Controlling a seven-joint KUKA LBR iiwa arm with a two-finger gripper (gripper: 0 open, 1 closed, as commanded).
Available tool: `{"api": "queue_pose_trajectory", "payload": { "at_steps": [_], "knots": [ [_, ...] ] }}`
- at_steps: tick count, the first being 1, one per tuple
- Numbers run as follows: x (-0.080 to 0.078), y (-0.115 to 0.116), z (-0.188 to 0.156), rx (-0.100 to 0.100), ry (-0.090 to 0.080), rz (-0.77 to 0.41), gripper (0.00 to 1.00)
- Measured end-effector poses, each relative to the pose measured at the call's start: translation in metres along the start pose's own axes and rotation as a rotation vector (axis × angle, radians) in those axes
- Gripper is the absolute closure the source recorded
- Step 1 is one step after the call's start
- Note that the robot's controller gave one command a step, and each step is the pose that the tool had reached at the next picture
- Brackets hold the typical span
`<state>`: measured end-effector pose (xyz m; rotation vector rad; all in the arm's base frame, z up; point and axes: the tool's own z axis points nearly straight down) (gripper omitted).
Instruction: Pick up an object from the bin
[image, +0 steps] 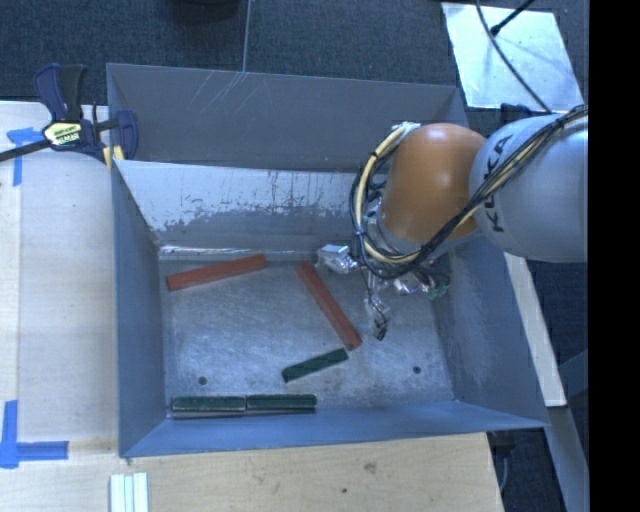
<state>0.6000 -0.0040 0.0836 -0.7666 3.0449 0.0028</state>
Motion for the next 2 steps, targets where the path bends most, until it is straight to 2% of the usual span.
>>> {"api": "queue_pose_trajectory", "payload": {
  "at_steps": [1,2],
  "knots": [
    [-0.011,0.088,-0.021,0.000,0.000,-0.294,0.00],
    [0.005,0.052,0.014,0.000,0.004,-0.258,0.00]
  ]
}}
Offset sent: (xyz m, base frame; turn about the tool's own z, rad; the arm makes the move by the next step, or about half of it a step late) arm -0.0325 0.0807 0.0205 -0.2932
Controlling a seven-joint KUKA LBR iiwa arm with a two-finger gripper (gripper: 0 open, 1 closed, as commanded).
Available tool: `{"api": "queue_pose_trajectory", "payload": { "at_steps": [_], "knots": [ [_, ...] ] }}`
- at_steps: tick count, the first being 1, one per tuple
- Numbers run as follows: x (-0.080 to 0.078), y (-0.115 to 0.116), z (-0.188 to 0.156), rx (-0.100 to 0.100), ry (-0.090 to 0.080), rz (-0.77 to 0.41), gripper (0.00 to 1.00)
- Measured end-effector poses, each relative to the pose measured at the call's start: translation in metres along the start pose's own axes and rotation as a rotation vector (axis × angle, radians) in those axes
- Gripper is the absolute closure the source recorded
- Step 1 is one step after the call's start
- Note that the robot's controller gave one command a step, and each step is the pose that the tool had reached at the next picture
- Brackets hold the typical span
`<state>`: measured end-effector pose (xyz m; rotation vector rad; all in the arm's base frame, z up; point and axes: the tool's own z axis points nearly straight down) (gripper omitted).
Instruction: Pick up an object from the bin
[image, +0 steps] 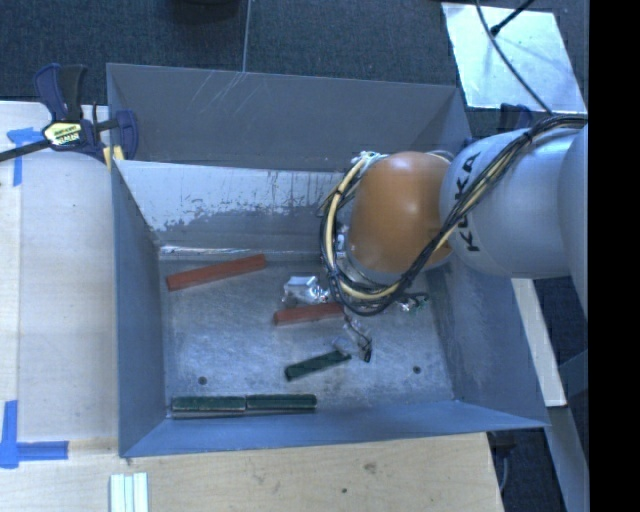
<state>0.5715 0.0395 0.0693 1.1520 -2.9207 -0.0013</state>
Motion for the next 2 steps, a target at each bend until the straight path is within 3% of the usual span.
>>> {"api": "queue_pose_trajectory", "payload": {
  "at_steps": [1,2],
  "knots": [
    [-0.003,0.000,-0.003,0.004,-0.006,-0.005,1.00],
    [-0.054,-0.012,-0.113,0.009,-0.013,-0.023,1.00]
  ]
}}
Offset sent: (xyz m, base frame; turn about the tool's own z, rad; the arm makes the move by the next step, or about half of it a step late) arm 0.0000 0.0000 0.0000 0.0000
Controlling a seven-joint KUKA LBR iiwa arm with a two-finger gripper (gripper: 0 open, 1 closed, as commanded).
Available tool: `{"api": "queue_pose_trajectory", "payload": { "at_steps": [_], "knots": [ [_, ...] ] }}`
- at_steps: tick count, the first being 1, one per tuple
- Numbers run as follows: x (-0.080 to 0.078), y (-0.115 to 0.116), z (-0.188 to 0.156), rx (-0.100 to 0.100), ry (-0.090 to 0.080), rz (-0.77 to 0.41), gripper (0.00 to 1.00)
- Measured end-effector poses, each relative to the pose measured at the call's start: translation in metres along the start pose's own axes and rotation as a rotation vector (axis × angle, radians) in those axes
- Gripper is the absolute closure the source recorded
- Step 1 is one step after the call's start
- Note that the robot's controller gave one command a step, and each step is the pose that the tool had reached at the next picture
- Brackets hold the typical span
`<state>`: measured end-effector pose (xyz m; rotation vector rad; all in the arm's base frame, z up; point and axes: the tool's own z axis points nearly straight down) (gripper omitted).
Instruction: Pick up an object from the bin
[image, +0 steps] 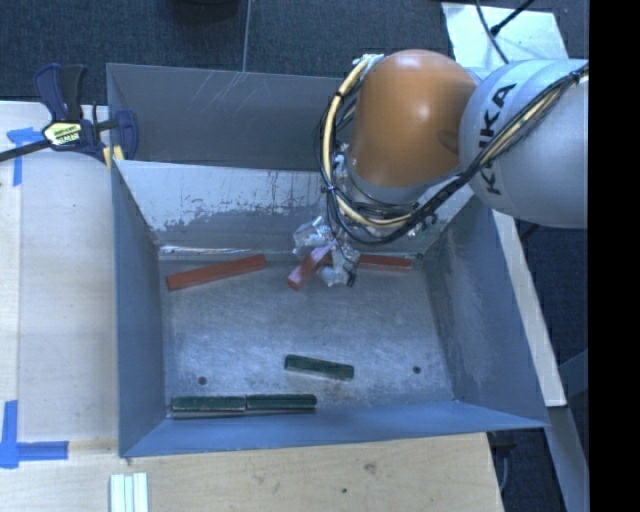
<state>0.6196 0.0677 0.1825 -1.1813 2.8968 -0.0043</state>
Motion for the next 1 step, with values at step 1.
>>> {"api": "queue_pose_trajectory", "payload": {
  "at_steps": [1],
  "knots": [
    [-0.0173,0.0327,-0.0790,-0.001,-0.001,-0.013,1.00]
  ]
}}
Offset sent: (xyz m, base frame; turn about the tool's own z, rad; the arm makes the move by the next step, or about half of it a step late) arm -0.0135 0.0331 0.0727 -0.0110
